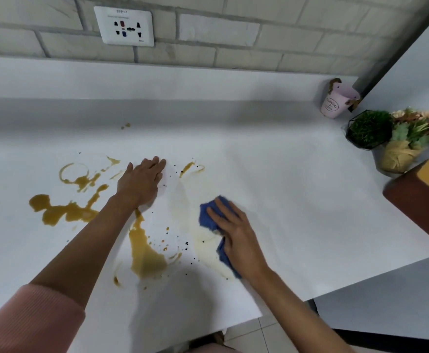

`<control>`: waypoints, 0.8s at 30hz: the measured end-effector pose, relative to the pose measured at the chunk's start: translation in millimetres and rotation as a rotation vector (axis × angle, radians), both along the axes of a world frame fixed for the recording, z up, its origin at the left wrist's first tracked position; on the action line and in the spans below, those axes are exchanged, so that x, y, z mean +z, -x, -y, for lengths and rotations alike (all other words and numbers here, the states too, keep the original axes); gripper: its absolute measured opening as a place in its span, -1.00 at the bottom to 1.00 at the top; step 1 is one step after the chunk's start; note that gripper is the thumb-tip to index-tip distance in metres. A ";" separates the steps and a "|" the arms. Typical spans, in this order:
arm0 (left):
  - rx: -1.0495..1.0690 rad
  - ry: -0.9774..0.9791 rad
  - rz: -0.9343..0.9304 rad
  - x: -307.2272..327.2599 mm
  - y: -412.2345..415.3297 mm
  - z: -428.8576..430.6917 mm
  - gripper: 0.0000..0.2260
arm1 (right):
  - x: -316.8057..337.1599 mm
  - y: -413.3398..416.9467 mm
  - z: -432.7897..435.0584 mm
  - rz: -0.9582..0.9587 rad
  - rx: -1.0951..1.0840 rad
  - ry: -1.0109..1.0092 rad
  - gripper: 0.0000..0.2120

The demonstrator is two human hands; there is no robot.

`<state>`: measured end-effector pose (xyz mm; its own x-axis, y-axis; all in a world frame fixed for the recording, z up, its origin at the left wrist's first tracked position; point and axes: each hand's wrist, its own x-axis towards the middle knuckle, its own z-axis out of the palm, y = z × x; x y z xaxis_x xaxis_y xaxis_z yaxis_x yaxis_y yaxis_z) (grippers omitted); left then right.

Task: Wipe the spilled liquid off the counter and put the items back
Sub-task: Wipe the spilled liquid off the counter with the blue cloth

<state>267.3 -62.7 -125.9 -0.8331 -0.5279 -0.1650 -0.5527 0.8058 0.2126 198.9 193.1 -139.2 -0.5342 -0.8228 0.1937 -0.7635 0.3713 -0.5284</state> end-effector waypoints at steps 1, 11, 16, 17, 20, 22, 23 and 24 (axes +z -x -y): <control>-0.002 -0.004 0.004 0.5 0.4 -0.1 -0.58 | 2.7 10.4 5.2 -0.025 -0.046 -0.021 -0.35; 0.000 0.018 -0.008 2.7 0.1 -0.9 -0.58 | -2.6 -15.0 31.3 -0.029 0.210 -0.049 -0.43; -0.012 -0.019 -0.008 5.6 -1.7 -0.4 -0.58 | 13.0 39.5 1.9 -0.086 -0.002 -0.018 -0.37; -0.015 -0.042 -0.027 7.2 -2.9 2.1 -0.59 | 12.5 53.2 10.7 -0.078 -0.081 -0.055 -0.41; 0.038 -0.247 -0.295 15.2 -16.5 14.1 -0.64 | 10.3 83.7 57.7 -0.039 -0.202 -0.126 -0.32; 0.082 -0.206 -0.430 19.1 -32.4 27.0 -0.65 | 9.9 95.5 97.1 -0.059 -0.164 -0.135 -0.31; 0.114 -0.137 -0.447 19.9 -40.9 35.0 -0.64 | 11.1 97.0 115.7 -0.082 -0.117 -0.138 -0.32; 0.151 -0.074 -0.465 20.3 -49.6 43.7 -0.65 | 12.4 94.3 131.4 -0.094 -0.069 -0.143 -0.33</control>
<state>316.9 -106.4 -105.6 -0.7429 -0.6489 0.1644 -0.4949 0.6977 0.5180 104.7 61.7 -126.9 -0.5753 -0.8076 0.1297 -0.7774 0.4905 -0.3938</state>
